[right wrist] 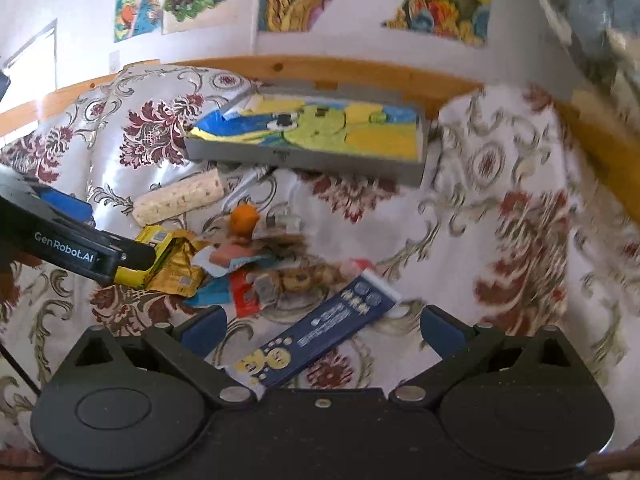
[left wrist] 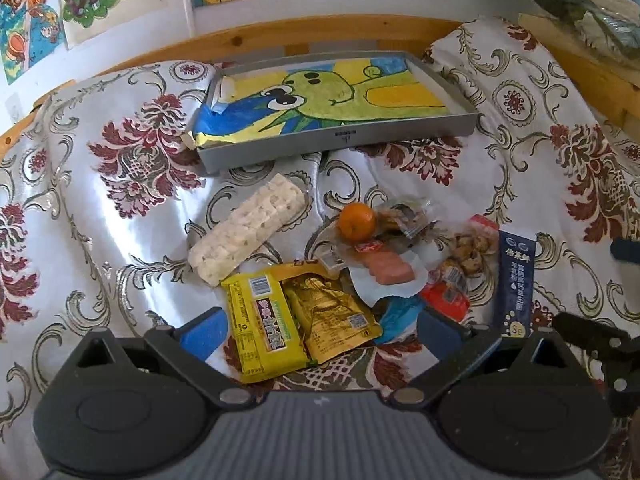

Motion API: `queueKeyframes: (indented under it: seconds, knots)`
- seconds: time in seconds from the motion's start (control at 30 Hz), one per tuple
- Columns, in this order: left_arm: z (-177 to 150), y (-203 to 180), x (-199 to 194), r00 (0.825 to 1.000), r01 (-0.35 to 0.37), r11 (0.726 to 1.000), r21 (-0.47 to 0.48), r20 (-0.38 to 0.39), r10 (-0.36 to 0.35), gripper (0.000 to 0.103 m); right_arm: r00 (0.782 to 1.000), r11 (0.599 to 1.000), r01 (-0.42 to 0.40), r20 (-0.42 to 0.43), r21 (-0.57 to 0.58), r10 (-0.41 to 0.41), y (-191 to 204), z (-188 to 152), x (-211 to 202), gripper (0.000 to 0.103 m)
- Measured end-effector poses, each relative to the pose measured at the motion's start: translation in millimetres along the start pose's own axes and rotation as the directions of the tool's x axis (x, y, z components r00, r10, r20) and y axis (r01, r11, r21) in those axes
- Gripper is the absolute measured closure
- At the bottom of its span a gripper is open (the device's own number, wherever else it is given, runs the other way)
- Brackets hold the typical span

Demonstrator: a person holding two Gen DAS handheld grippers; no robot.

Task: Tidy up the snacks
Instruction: 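Grasp the blue milk-powder stick with the right gripper while the left gripper approaches the cookie bag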

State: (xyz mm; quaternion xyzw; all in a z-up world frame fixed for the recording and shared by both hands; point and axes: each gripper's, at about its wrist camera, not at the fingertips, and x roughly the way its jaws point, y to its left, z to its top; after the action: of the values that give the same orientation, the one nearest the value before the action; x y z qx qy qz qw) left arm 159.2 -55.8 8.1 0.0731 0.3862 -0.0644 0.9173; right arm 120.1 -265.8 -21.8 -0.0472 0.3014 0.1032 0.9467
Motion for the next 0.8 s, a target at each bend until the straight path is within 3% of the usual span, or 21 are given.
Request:
queueKeyframes:
  seconds: [0.2,0.53,0.8]
  knots:
    - [0.7,1.8,11.2,0.999,0.032,0.999,0.016,0.002,-0.033,0.001,0.998,0.997,-0.027,-0.049,0.068,0.031,-1.6,-8.8,20.9,0.001]
    - [6.9,-6.6,14.5,0.993,0.114,0.981,0.158,0.007,-0.116,0.001,0.996,0.996,-0.011,-0.092,0.083,0.018,0.5,-16.6,53.3,0.001]
    - [43.9,-19.0,20.5,0.98,0.197,0.911,0.362,-0.058,-0.189,0.001,0.992,0.991,0.116,-0.06,0.062,-0.112,15.8,-19.2,71.0,0.007]
